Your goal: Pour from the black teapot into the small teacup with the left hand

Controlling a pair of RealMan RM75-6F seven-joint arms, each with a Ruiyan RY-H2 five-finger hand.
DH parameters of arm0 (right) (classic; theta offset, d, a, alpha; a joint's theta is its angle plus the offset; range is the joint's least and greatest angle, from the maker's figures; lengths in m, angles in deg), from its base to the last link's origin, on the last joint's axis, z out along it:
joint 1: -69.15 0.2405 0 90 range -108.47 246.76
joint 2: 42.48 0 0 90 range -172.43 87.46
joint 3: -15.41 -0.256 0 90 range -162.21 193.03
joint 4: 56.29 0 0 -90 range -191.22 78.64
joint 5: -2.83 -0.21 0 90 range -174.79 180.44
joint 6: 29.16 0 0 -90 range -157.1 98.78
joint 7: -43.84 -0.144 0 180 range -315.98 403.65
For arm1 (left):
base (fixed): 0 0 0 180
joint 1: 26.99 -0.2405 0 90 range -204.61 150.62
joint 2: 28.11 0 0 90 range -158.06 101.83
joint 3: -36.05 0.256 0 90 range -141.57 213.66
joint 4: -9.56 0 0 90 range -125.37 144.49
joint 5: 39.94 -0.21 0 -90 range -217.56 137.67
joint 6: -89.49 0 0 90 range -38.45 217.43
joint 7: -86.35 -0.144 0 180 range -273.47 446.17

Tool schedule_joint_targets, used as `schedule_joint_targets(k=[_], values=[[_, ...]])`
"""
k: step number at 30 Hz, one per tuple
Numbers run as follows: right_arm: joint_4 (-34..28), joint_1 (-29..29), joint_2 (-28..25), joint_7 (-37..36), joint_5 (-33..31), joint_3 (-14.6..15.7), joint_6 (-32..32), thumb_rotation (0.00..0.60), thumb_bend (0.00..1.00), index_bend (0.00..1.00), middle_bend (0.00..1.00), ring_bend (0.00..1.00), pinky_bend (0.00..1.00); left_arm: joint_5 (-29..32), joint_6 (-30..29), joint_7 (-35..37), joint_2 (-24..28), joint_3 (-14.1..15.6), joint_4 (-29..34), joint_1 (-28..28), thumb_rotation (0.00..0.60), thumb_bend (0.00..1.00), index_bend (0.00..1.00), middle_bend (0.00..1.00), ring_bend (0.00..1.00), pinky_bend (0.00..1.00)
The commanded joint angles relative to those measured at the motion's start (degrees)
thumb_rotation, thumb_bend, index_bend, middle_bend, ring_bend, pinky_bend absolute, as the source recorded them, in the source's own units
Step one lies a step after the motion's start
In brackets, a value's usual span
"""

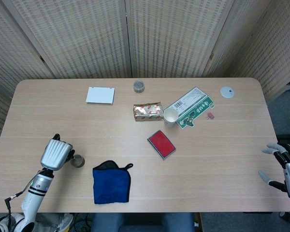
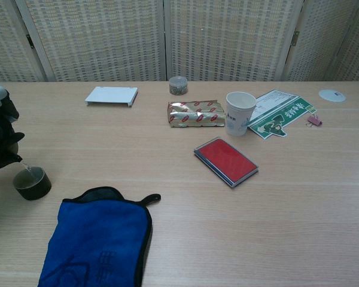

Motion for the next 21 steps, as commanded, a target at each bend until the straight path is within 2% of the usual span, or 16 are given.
schedule_joint_targets(k=[1,21], values=[[0.0,0.0,0.0,0.0,0.1,0.0,0.1,0.6,0.14,0.33,0.26,0.16,0.22,-0.2,-0.1,-0.2,-0.1,0.0,-0.2,-0.1,0.598,0.36,1.0,1.0,0.98,0.44],[-0.1,-0.2,-0.1,0.1,0.1,0.1,0.3,0.6,0.14,0.33,0.26,0.16,0.22,-1.1,-0.4,-0.9,-0.1,0.0,-0.9,-0.4,0.599,0.36,1.0,1.0,0.98,0.44]])
